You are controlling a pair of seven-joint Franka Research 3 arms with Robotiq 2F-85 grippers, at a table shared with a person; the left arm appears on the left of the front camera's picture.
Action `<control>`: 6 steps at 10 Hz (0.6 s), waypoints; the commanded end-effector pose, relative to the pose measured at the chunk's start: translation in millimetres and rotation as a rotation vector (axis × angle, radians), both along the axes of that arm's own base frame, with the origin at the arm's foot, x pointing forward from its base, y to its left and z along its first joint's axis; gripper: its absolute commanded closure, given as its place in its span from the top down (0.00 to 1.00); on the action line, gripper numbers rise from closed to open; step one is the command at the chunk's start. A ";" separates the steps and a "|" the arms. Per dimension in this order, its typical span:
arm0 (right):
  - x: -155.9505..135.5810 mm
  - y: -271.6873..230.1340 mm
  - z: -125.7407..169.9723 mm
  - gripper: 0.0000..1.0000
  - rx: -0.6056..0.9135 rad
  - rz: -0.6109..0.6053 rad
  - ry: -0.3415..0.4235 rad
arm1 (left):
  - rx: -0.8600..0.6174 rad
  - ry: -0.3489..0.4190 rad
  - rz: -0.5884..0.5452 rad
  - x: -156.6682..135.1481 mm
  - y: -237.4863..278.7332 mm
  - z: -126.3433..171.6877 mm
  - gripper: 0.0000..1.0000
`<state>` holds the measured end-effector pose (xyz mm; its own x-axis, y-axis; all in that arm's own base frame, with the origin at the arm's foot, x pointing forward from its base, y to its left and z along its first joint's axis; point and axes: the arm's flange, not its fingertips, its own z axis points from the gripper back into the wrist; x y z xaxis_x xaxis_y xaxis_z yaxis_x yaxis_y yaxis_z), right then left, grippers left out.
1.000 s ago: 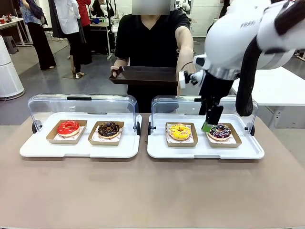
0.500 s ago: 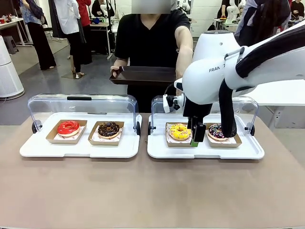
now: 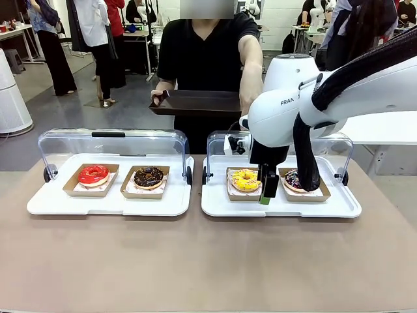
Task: Provide the desired donut to the person.
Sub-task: Pick up and lift the Paper togo box containing the Donut pointed at by the person.
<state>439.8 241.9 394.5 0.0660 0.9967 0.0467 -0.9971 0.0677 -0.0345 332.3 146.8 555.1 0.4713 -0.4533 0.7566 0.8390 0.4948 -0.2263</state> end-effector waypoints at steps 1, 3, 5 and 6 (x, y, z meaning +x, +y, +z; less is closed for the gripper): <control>-2.0 -0.5 -1.1 1.00 0.005 0.037 -0.015 | -0.017 -0.019 -0.011 0.2 1.2 0.6 1.00; -0.6 1.2 0.2 1.00 0.000 0.011 -0.001 | -0.017 -0.019 -0.011 0.2 1.2 0.6 1.00; 10.4 1.2 -17.5 1.00 -0.007 0.003 -0.008 | -0.017 -0.019 -0.011 0.2 1.2 0.6 1.00; 17.1 -0.7 -26.5 1.00 -0.003 -0.003 0.006 | -0.017 -0.019 -0.011 0.2 1.2 0.6 1.00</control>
